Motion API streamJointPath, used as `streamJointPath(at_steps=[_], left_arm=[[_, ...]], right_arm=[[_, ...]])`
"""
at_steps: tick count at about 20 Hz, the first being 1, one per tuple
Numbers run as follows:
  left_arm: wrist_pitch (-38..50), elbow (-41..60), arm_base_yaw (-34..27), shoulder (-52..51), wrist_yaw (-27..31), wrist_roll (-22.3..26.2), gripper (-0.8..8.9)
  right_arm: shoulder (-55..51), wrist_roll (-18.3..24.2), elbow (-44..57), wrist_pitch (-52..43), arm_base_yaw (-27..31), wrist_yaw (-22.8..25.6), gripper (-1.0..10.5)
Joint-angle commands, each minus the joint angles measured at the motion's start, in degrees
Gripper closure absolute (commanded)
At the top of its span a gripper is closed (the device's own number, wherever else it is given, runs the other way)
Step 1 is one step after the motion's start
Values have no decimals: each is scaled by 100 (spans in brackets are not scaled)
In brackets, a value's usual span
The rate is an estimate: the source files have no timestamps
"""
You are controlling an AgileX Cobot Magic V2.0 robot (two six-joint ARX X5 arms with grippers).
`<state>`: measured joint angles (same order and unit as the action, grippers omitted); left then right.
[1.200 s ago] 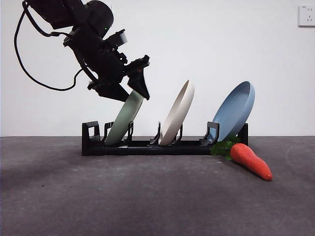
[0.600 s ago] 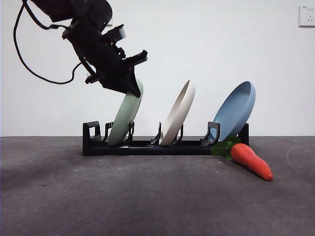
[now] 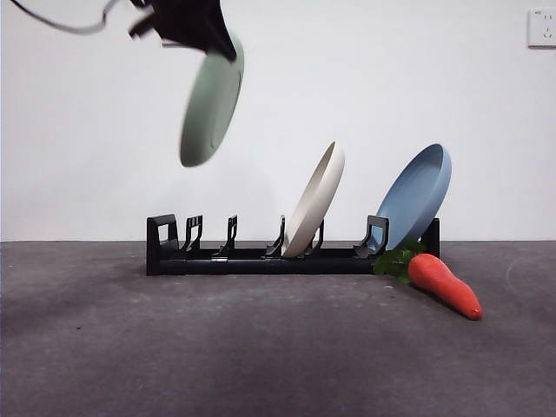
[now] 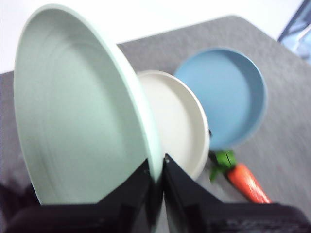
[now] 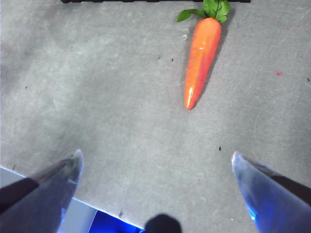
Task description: Take the green plate from the plate rack,put the plate on the table,take the carrot from the table,put the carrot in the plate
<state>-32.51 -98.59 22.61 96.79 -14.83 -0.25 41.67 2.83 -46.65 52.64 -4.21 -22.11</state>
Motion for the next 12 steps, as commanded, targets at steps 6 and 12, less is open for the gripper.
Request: streamJointPath(at_steps=[6,12], left_arm=[[-2264,4,1631,-520,1484,1832,820],[-1867,1045,2931,-505,2575,1853,820]], right_arm=[[-4,-42,-24,-114,-4,-9,288],[-4,-39,-24,-114,-4,-11,288]])
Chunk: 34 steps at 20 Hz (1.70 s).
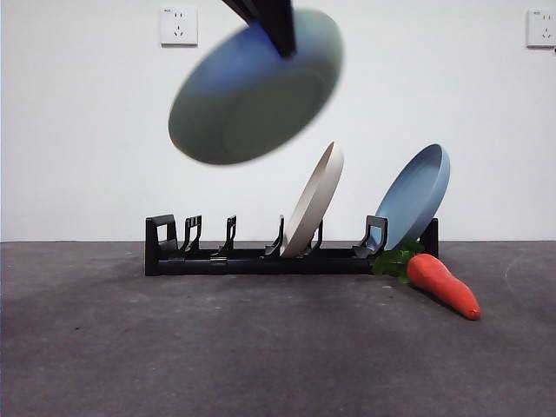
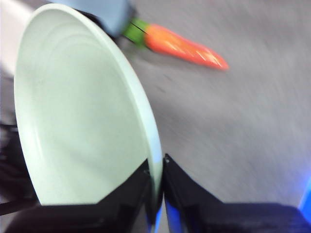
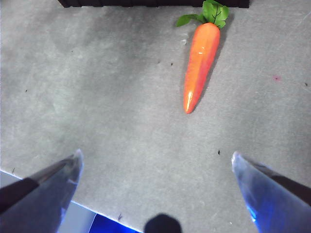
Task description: Take the green plate from the plate rack,put the plate on the table,take the carrot from the table,put the carrot in the plate
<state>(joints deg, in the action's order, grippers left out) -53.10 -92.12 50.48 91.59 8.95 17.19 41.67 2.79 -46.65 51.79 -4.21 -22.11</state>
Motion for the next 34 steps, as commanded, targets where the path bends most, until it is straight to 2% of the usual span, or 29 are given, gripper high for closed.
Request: streamJointPath(at_steps=[1,5,10,12,17,19,21,25,29,30,34], left_arm=[[448,728,264,15,350,114,820],[1517,1976,728,59,984,483,820],[2697,3119,1019,210,1200,699,820],[2983,3440,1064,243,1351,841,820],[3534,3864,1060,389,1320,964,821],[3541,3864,1060,505,1255,809,800],[3484,3864,1060,520,905,577,653],[3550,3862,1060,520,872,485,630],[3622,3823,1062,494,896,455,482],[3589,3764,1062,455,901,326,456],[3440,3355,1095,-83,890,-236,457]], right_arm=[[-4,-37,-24,-28,-4,-11,288],[-4,-37,-24,-28,-4,-11,288],[2,-35,-24,-33,-4,-11,288],[11,-35,-24,-35,-4,-11,288],[94,-35,-24,-37,-4,-13,288],[109,-35,-24,-35,-4,-15,288],[109,-35,-24,-35,-4,-15,288],[109,-37,-24,-33,-4,-15,288],[144,-37,-24,-55,-4,-13,288],[190,-37,-24,-92,-4,-11,288],[728,-203,-24,-796,-9,-13,288]])
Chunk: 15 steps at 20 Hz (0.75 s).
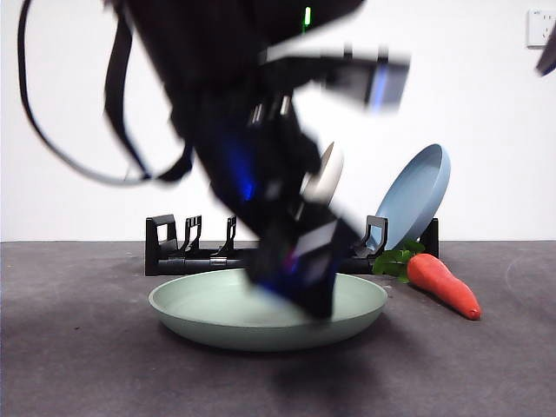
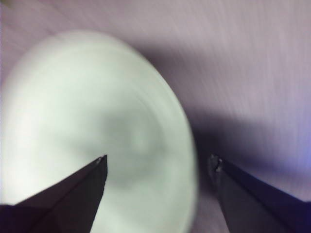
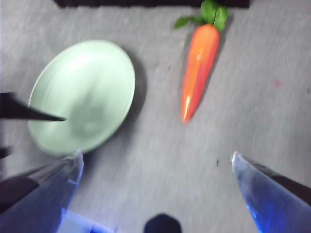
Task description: Take the green plate from the plate rack,put the plate on the table,take the carrot from the table,put the carrot in the plate
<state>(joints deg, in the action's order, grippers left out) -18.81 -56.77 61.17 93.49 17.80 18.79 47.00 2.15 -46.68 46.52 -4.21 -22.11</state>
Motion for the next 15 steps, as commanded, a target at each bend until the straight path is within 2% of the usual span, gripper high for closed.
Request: streamJointPath(at_steps=[1,5,8,12,15], left_arm=[[-136,-337,26,-474,2,-658,457],[-658,-767,39,-1480,-20,-1694,458],[-879,-780,37,-2288,-11,-2197,458],[-1235,-780,39,-3182,-15,-2555,458],[-1547,-780,42,-3578,-13,-2839,458]], right_arm=[[413,-181,-22,-518,-11,-13,288],[1670,-273,-22,-1622,-205,-7,288],[2730,-306,-22,-2496,-442,90,288],[3873,-352,-22,-3622,-778,861,288],[4356,-358,-22,-4297,-872,1237,291]])
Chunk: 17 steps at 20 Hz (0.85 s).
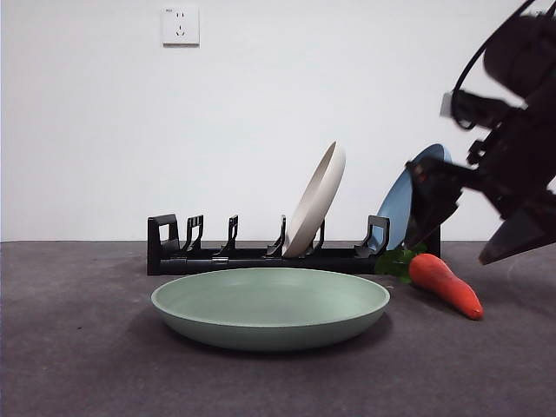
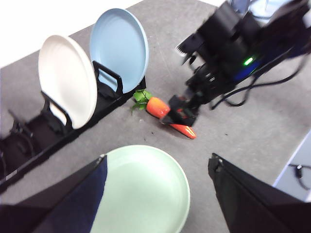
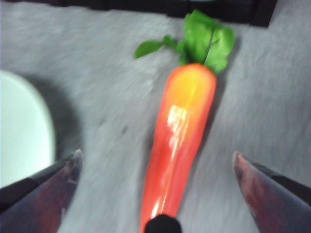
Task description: Take the green plate from the plate rack,put the plate on the table,take the carrot from the table,put the carrot in the plate
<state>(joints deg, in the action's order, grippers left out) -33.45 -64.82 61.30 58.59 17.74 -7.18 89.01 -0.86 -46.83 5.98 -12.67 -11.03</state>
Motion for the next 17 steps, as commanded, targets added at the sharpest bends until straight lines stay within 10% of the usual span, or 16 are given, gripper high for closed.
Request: streamJointPath(at_steps=[1,12,17], left_arm=[[-162,24,35,-175,-2,-308,458],[-267,24,72,-271,13,-485,458],[-269,24,70,-271,22,-483,458]], right_arm=[[269,-57,-7,-433,-28,251,306],[977,-103,-7,-1058,-94,409,480],[990,-116,-7,-1088,-94,348,902]])
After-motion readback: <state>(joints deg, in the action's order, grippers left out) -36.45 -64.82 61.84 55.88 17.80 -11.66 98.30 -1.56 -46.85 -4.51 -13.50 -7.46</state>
